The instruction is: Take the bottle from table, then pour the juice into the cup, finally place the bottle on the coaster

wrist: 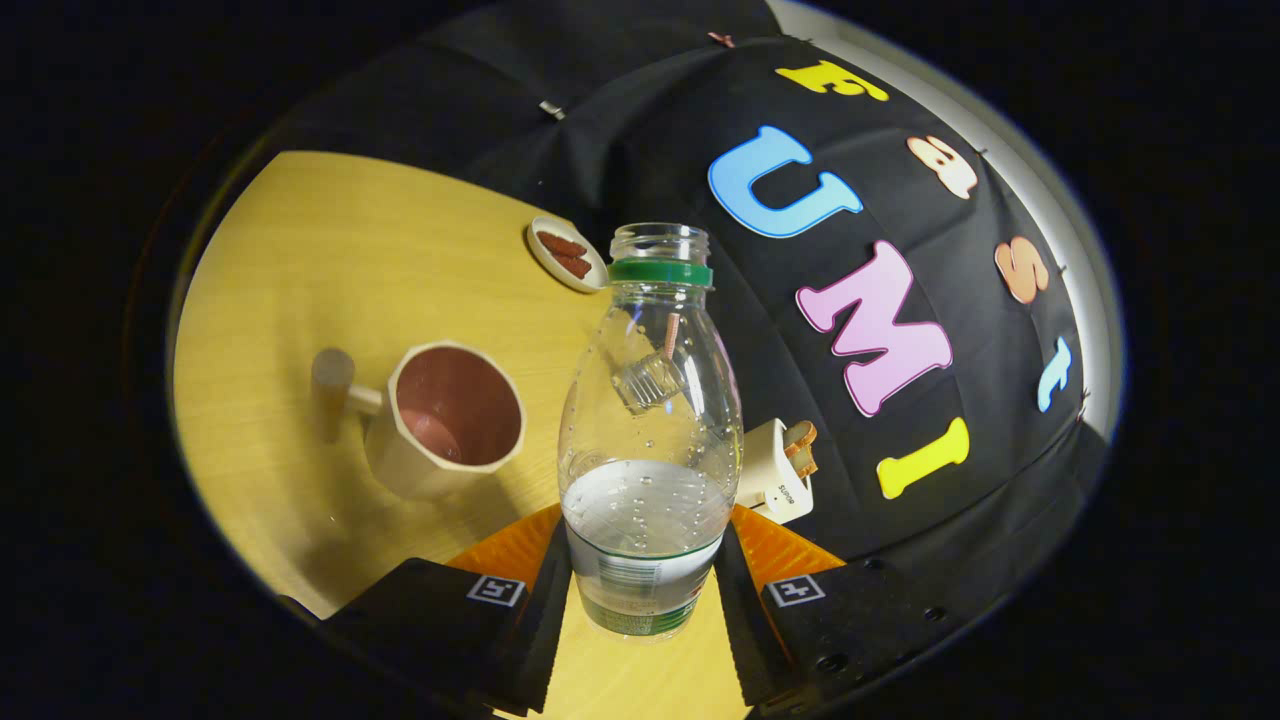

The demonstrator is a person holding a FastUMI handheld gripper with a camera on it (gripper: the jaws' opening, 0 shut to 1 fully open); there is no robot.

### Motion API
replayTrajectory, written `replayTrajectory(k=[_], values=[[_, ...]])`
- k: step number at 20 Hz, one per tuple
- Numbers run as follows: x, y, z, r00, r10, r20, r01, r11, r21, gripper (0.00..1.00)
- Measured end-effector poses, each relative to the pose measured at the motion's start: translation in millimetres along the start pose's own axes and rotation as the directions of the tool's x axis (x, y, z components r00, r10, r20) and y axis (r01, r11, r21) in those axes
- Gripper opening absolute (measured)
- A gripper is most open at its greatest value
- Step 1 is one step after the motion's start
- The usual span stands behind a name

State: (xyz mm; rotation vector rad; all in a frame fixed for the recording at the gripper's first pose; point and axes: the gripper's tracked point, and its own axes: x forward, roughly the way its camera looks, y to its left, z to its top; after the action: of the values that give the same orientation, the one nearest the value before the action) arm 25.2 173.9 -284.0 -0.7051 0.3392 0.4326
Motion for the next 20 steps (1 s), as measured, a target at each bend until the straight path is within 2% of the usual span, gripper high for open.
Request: replayTrajectory(k=[2,4,6,8,10,17,20], values=[[-2,-4,7,1.000,0.009,0.024,-0.012,0.991,0.132,0.72],[-2,-13,15,0.999,0.012,0.053,-0.026,0.958,0.285,0.72],[4,-28,28,0.996,0.000,0.095,-0.042,0.894,0.446,0.72],[13,-52,38,0.992,-0.044,0.120,-0.030,0.835,0.550,0.72],[24,-74,44,0.987,-0.085,0.138,-0.013,0.806,0.592,0.72],[80,-88,48,0.973,-0.082,0.217,-0.062,0.810,0.583,0.73],[103,-82,42,0.973,-0.091,0.210,-0.066,0.768,0.638,0.74]])
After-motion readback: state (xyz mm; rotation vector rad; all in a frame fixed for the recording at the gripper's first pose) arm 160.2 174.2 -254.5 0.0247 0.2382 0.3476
